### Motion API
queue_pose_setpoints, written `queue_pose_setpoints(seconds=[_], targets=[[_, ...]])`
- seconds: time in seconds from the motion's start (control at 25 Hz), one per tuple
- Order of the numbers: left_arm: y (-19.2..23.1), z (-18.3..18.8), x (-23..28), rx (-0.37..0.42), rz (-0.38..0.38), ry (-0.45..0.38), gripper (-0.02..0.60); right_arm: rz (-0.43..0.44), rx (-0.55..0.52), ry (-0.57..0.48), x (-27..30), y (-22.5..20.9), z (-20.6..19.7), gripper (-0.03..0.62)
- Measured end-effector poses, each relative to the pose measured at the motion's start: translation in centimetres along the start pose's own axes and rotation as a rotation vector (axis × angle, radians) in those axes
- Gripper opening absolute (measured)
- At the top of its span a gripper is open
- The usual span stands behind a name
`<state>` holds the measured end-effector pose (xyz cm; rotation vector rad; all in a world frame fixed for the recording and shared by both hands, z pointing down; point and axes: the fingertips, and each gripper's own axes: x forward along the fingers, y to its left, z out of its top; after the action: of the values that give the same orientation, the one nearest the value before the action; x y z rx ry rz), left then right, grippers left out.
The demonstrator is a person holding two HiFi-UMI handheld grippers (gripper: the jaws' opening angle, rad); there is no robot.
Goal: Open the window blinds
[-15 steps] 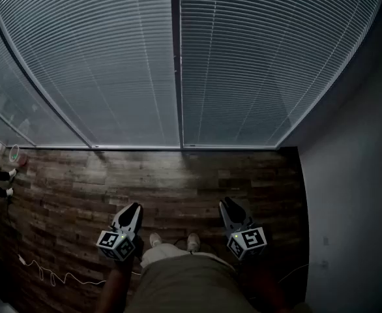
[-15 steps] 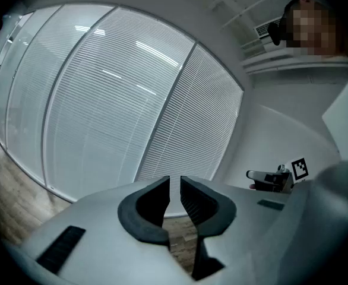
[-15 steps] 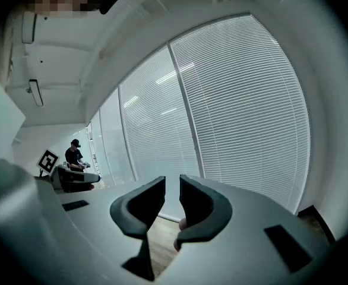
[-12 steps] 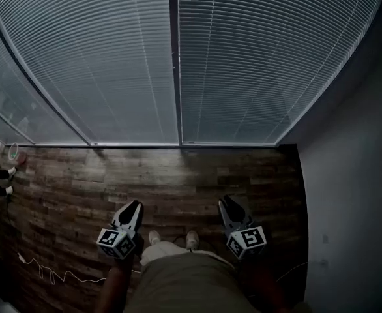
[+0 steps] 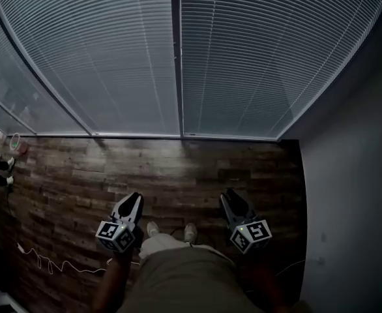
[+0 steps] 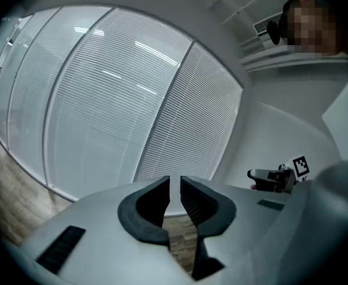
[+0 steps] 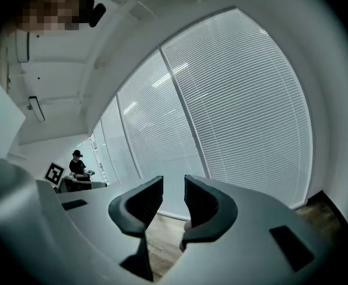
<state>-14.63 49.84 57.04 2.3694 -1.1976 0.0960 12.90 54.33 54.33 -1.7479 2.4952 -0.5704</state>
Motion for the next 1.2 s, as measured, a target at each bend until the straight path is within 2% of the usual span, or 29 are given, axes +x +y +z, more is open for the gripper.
queue_pose_setpoints(seconds=[0.08, 0.48, 0.6, 0.84, 1.0, 1.2], targets=[[-0.3, 0.2, 0.0, 0.011, 0.005, -0.002, 0.069, 0.013, 0.017, 0.009, -0.1, 0.0, -0.3, 0.098], [-0.3, -0.3, -0.5, -0.003, 0.037, 0.003, 0.069, 0.014, -0.051, -0.016, 0.2, -0.4, 0.0, 0.098], [0.6, -0.8, -1.1, 0.016, 0.057, 0.000, 0.069, 0.028, -0.056, -0.014, 0.9, -0.3, -0.7, 0.098], [3.2, -2.2, -3.0, -0.026, 0.104, 0.019, 0.069, 0.049, -0.056, 0.031, 3.2, 1.1, -2.5, 0.098], [4.6, -1.6, -2.1, -0.035, 0.086, 0.035, 0.069, 0.051, -0.062, 0.080, 6.2, 1.4, -3.6, 0.098], [6.4, -0.4, 0.0, 0.026, 0.040, 0.063, 0.069, 0.064, -0.074, 0.145, 9.8, 2.2, -4.6, 0.098]])
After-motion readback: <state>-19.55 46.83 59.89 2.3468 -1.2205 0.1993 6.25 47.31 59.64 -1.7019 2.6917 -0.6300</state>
